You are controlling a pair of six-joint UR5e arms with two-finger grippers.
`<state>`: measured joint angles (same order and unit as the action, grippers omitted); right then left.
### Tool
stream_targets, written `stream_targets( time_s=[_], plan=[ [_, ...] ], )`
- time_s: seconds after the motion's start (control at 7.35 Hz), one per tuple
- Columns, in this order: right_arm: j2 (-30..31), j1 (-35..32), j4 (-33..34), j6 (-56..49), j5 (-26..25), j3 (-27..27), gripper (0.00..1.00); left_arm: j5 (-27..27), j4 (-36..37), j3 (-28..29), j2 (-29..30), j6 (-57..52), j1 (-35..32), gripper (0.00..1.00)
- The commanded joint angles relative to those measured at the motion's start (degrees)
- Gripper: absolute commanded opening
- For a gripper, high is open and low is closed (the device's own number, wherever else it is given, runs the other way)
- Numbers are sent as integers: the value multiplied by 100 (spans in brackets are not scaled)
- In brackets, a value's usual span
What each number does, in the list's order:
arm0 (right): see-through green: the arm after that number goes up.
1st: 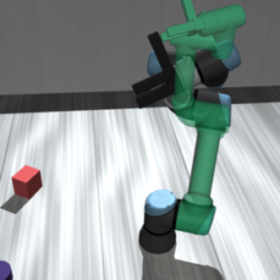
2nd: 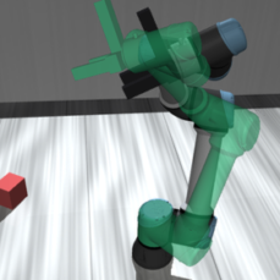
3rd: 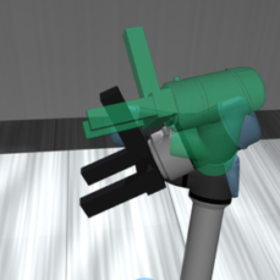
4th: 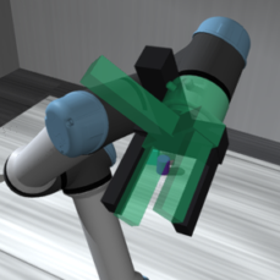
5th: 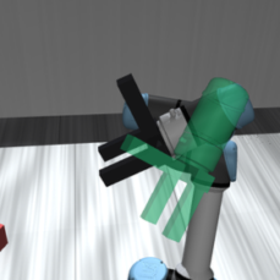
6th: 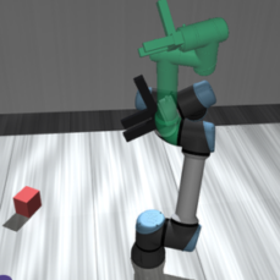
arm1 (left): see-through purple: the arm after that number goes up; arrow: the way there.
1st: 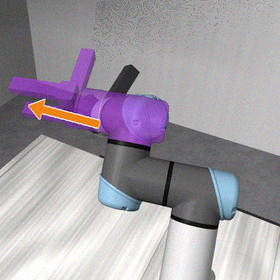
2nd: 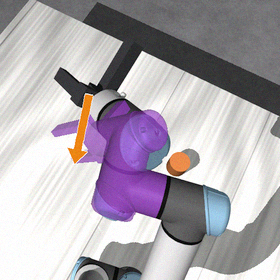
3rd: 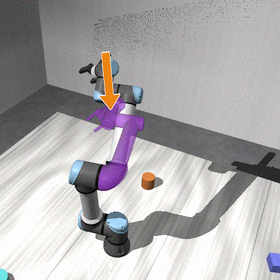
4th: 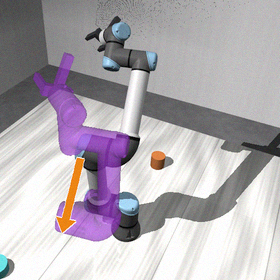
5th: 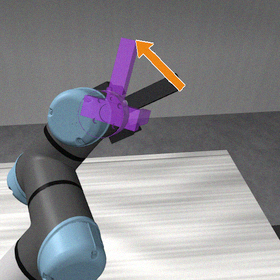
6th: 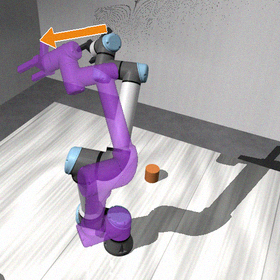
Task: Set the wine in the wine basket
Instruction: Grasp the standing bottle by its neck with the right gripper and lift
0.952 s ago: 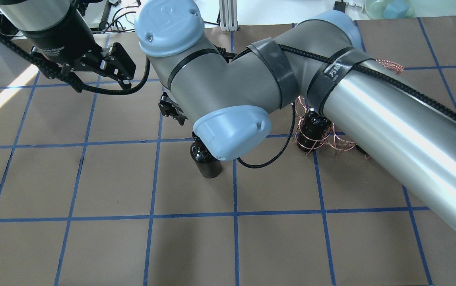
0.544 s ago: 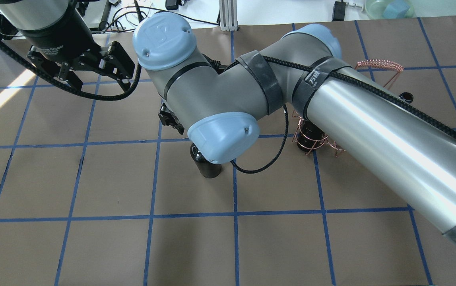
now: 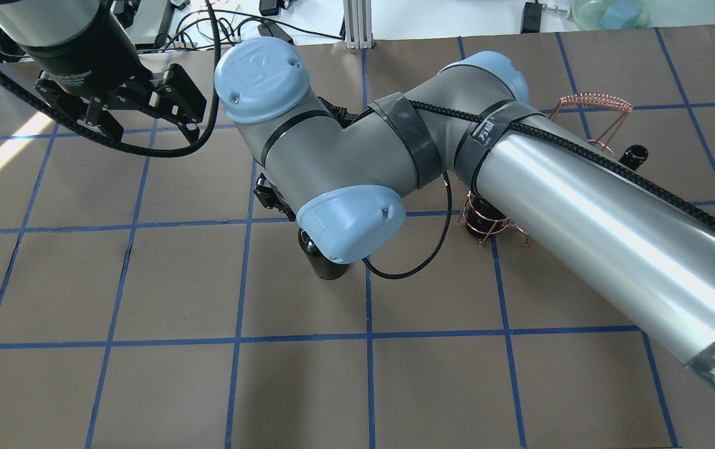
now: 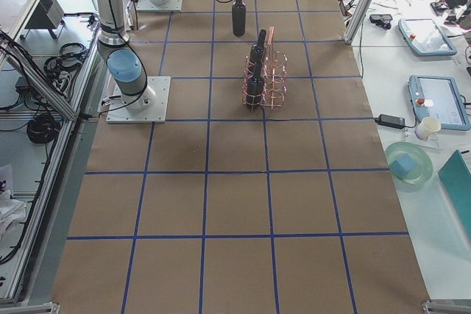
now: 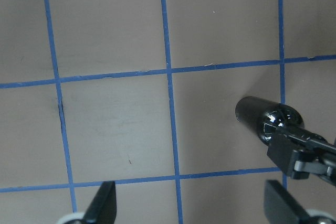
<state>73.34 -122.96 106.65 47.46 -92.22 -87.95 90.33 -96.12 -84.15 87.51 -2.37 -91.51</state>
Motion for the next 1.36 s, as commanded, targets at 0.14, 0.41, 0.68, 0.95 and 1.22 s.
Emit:
stream_targets(
  time_s=[0.14,0.41,0.68,0.95,1.22],
  plan=[
    [-4,0,22,-44,152,-12,45,11,-3,-13,-6,0,2,100],
    [-4,0,154,-18,178,-12,29,28,-3,-13,-6,0,2,100],
    [13,0,145,-44,179,-12,0,28,6,-13,-6,0,2,100],
    [57,17,137,-62,205,32,0,37,-12,-13,-24,9,2,100],
    [817,271,-220,-332,249,67,0,37,-29,-22,-33,9,2,100]
  ],
)
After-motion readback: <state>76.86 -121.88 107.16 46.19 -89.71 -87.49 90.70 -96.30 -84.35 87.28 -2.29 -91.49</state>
